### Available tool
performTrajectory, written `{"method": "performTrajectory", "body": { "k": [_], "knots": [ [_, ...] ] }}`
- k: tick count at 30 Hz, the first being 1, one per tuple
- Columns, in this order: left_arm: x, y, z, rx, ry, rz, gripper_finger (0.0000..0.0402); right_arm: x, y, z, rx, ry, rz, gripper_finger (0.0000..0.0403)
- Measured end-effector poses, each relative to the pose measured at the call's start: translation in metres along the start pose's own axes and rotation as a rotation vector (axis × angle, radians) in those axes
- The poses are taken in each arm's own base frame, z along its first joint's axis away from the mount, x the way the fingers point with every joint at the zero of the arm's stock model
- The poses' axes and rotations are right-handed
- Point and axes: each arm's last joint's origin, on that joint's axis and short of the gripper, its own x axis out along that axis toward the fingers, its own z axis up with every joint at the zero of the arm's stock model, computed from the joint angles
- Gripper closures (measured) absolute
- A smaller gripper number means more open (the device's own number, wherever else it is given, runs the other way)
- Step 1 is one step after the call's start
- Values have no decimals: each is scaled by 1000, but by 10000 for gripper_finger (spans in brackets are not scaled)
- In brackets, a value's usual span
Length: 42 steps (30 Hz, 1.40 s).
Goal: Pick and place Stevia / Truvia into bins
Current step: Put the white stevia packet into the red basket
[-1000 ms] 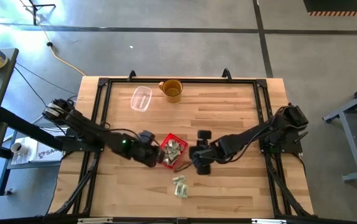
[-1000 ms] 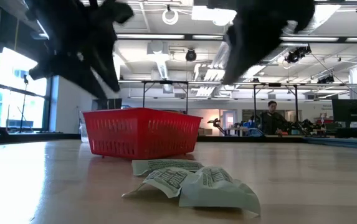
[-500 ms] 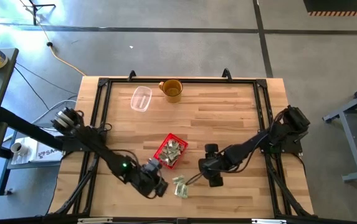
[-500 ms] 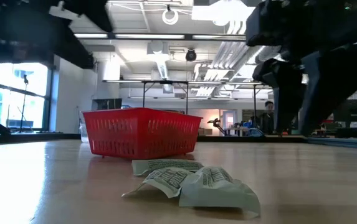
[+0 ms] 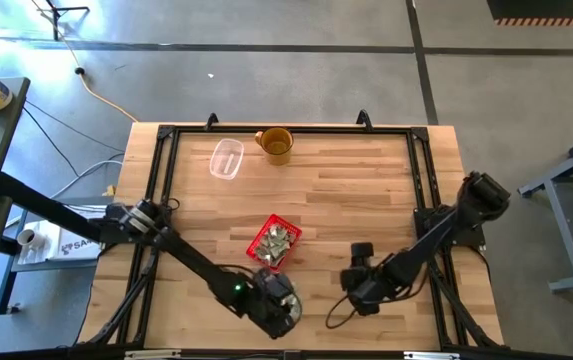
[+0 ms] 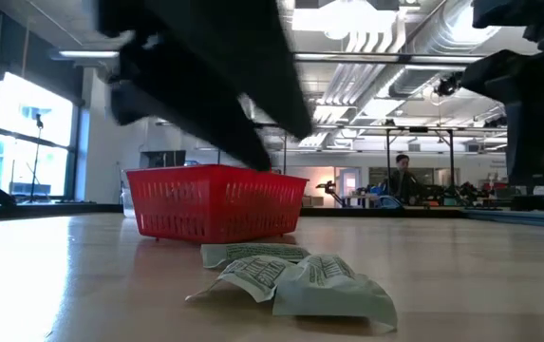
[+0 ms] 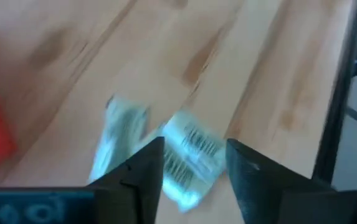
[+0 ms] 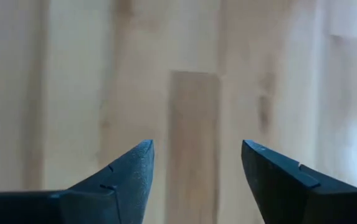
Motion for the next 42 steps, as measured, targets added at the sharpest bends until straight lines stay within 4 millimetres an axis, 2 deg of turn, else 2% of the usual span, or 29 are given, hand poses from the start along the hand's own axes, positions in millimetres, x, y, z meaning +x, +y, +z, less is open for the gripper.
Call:
{"method": "performTrajectory", "body": {
  "k": [4, 8, 17, 21, 32, 39, 42],
  "knots": [
    [6, 6, 8, 34, -4, 36, 233, -8, 0, -12, 56, -17, -35, 176],
    [14, 20, 18, 37, 25, 84, 245, -15, 5, -27, 106, -37, -38, 180],
    [24, 35, 39, 55, 142, 22, 204, -15, 15, -51, 195, -33, -64, 180],
    [24, 39, 37, 86, 183, 41, 196, -16, 15, -52, 208, -52, -78, 180],
    [28, 39, 35, 87, 199, 36, 219, -13, 8, -46, 216, -76, -120, 181],
    [33, 35, 18, 112, 252, 44, 220, -12, 6, -44, 230, -74, -122, 181],
    [35, 36, 18, 100, 224, 69, 220, -12, 6, -44, 244, -73, -119, 182]
  ]
}}
